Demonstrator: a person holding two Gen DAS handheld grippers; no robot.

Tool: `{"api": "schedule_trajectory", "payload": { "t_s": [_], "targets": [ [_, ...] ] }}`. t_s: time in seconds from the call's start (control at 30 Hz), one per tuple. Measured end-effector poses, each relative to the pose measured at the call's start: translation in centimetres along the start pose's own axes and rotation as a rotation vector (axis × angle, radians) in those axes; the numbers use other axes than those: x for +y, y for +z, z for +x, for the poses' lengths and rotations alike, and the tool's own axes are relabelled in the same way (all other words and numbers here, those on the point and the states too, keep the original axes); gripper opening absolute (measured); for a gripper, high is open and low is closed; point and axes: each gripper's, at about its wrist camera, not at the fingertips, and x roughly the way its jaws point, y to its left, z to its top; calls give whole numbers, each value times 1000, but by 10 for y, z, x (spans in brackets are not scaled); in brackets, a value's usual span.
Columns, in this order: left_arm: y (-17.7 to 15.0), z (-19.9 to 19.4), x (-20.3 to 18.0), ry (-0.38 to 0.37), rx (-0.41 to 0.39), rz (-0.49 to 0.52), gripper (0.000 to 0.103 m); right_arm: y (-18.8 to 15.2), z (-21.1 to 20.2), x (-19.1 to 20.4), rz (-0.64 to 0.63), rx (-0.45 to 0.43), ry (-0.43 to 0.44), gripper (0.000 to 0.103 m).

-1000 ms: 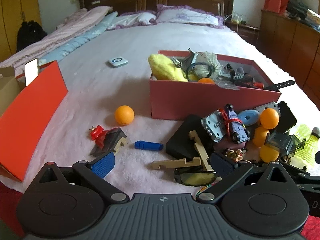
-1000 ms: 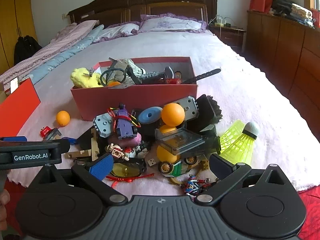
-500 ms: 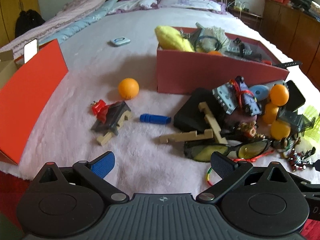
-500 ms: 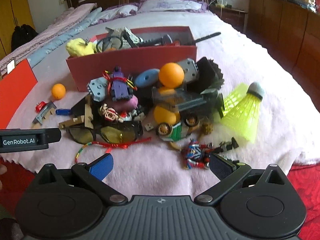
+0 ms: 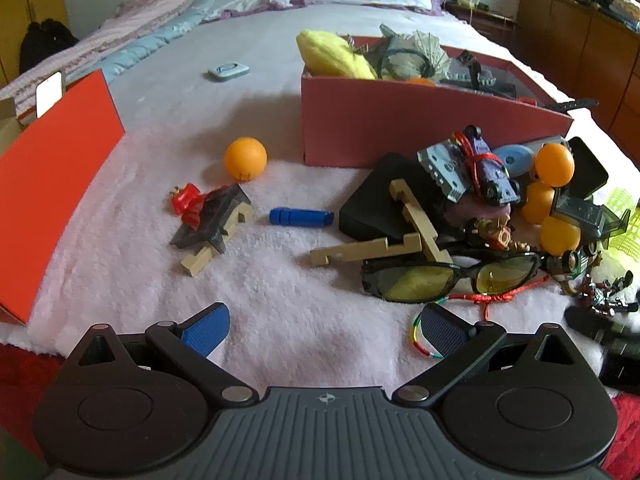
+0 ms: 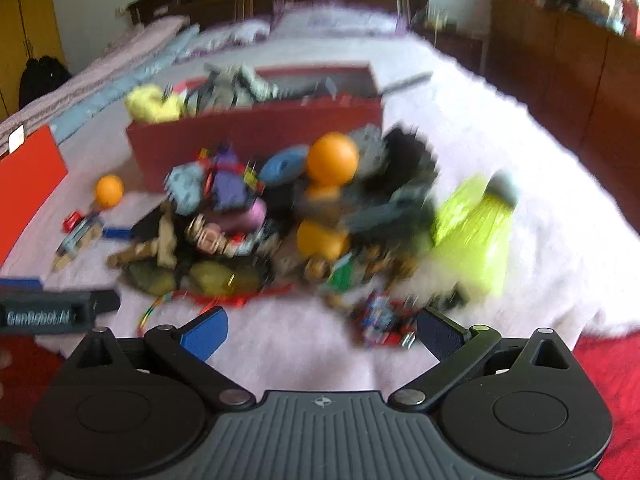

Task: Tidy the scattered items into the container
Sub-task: 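Move the right tool toward the orange ping-pong ball in the toy pile, then grasp the orange ping-pong ball with the right tool and lift it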

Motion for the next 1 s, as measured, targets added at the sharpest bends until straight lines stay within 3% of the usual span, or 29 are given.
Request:
{"api": "schedule_trajectory", "payload": {
  "t_s": [0.4, 0.53, 1.0],
  "targets": [
    [-4, 7, 1, 2, 24, -3, 103, 42, 24, -8, -164, -85, 48, 102],
    [-4, 8, 1, 4, 28, -2, 103, 52, 38, -7, -190, -67, 88, 101],
    [-4, 7, -1, 5, 29, 7, 103, 55, 79, -6, -186, 21, 66, 100]
  ]
}}
